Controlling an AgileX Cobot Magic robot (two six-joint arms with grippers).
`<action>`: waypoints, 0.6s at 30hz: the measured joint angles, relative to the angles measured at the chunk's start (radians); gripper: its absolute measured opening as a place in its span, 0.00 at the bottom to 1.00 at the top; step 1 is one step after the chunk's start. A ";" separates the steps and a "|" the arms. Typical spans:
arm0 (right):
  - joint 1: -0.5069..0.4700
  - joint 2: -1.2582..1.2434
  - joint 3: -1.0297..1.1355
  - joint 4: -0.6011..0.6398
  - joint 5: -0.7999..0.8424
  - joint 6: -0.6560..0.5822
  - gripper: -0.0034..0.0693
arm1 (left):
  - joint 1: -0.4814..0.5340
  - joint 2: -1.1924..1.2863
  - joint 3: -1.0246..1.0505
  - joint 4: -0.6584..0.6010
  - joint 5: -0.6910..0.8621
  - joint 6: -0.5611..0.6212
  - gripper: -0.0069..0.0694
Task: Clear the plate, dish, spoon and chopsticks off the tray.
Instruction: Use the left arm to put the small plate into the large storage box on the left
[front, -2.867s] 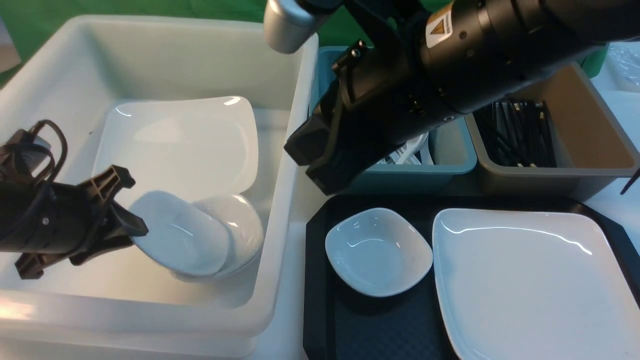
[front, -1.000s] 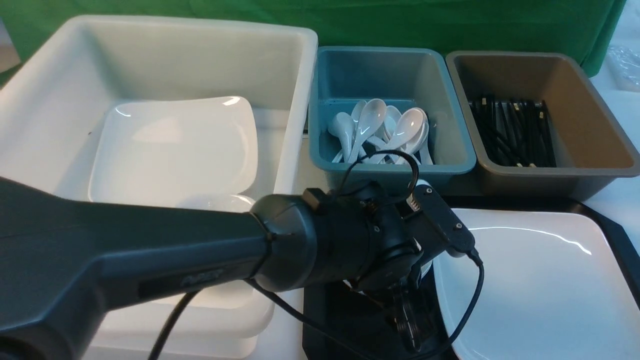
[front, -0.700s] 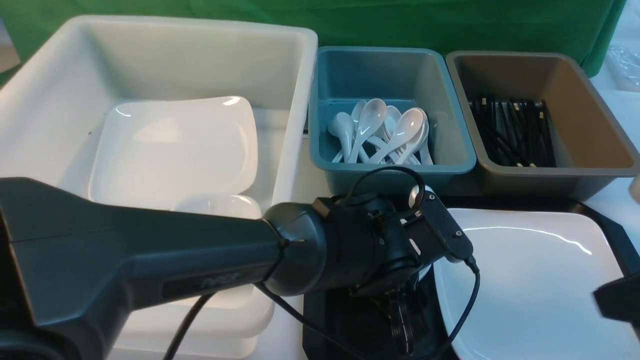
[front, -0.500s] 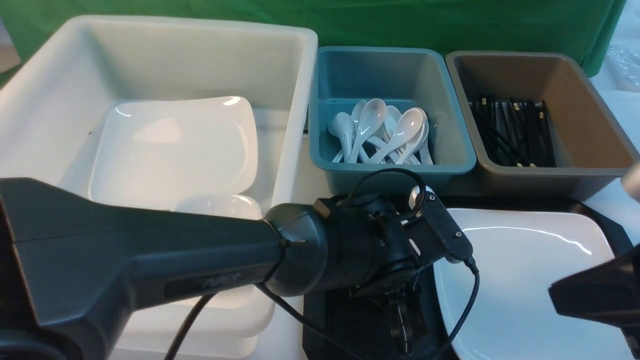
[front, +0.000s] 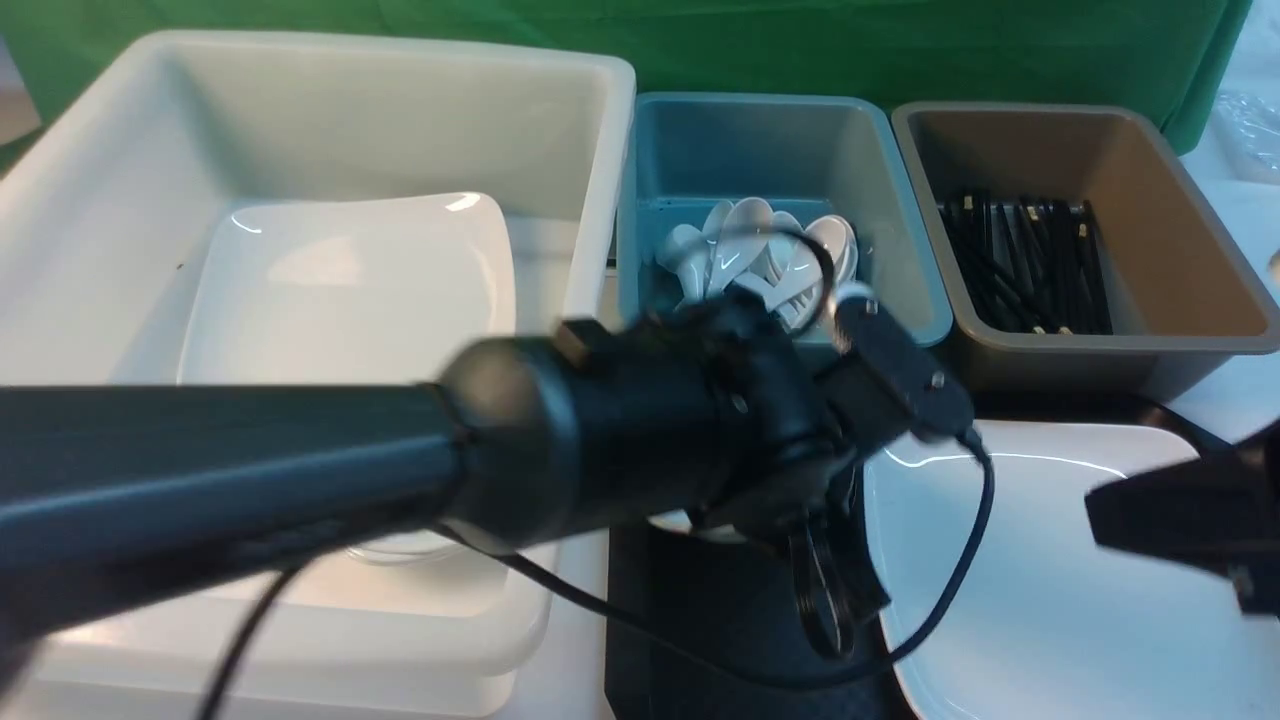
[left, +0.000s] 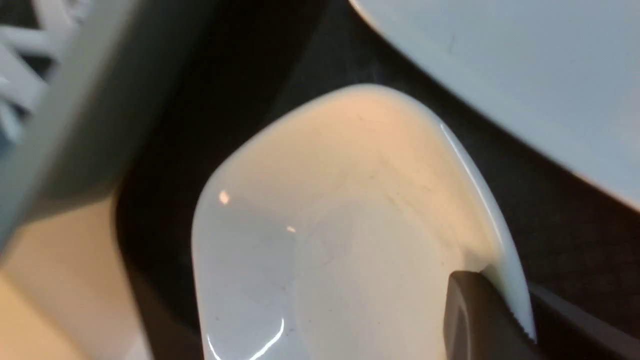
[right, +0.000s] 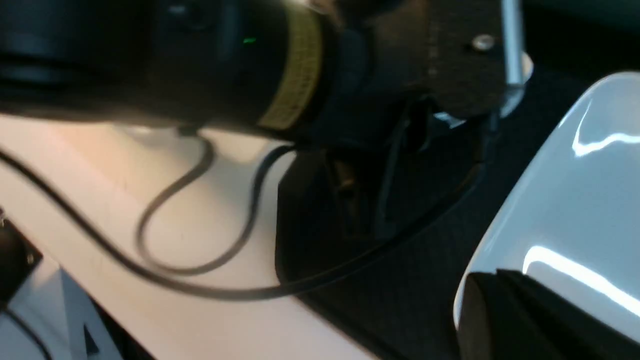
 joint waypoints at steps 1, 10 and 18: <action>0.000 0.000 -0.013 -0.005 -0.003 0.008 0.08 | 0.000 -0.028 -0.006 -0.003 0.010 -0.001 0.13; 0.000 0.000 -0.071 -0.103 -0.054 0.119 0.08 | 0.001 -0.306 -0.010 0.011 0.024 0.011 0.13; 0.028 0.112 -0.155 0.145 -0.047 -0.052 0.08 | 0.125 -0.493 -0.015 0.093 0.210 -0.020 0.13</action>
